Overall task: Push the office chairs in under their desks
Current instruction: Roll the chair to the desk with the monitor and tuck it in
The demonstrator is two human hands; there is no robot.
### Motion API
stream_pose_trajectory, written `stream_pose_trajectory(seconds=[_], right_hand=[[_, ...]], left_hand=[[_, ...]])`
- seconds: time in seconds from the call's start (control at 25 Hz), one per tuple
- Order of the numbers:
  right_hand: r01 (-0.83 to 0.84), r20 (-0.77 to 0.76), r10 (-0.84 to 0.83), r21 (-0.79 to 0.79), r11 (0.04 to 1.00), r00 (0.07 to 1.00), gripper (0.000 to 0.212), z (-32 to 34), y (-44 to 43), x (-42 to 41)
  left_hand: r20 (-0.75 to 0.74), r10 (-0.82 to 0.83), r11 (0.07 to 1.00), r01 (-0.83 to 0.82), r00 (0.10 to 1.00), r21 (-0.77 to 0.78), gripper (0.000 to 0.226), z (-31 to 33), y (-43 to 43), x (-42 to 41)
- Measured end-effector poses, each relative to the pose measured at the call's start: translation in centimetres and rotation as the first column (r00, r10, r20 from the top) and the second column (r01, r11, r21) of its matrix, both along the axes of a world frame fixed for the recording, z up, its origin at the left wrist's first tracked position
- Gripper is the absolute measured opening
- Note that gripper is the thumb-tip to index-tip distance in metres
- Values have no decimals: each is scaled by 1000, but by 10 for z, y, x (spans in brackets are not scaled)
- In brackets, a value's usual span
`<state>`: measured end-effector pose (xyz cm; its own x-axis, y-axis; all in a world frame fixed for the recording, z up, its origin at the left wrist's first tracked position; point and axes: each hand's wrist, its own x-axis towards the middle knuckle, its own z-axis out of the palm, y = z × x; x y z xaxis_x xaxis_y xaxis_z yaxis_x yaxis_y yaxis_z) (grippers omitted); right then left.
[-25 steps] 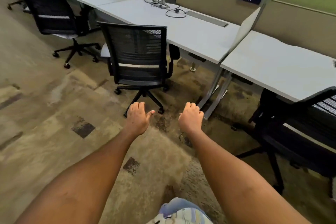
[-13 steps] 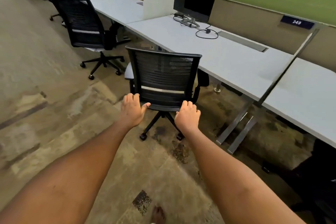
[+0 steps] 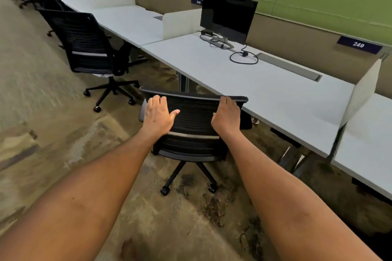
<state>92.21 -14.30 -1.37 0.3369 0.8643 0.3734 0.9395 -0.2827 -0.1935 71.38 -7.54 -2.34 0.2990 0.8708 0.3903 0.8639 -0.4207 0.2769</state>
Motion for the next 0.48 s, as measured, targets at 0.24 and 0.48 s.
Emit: stream_pose_trajectory(seconds=[0.24, 0.48], right_hand=[[70, 58, -57, -245, 967, 997, 64, 5, 86, 12], [245, 117, -216, -393, 886, 969, 26, -4, 136, -5]], left_hand=[[-144, -216, 975, 221, 966, 17, 90, -5, 108, 5], [-279, -346, 931, 365, 896, 16, 93, -14, 178, -2]])
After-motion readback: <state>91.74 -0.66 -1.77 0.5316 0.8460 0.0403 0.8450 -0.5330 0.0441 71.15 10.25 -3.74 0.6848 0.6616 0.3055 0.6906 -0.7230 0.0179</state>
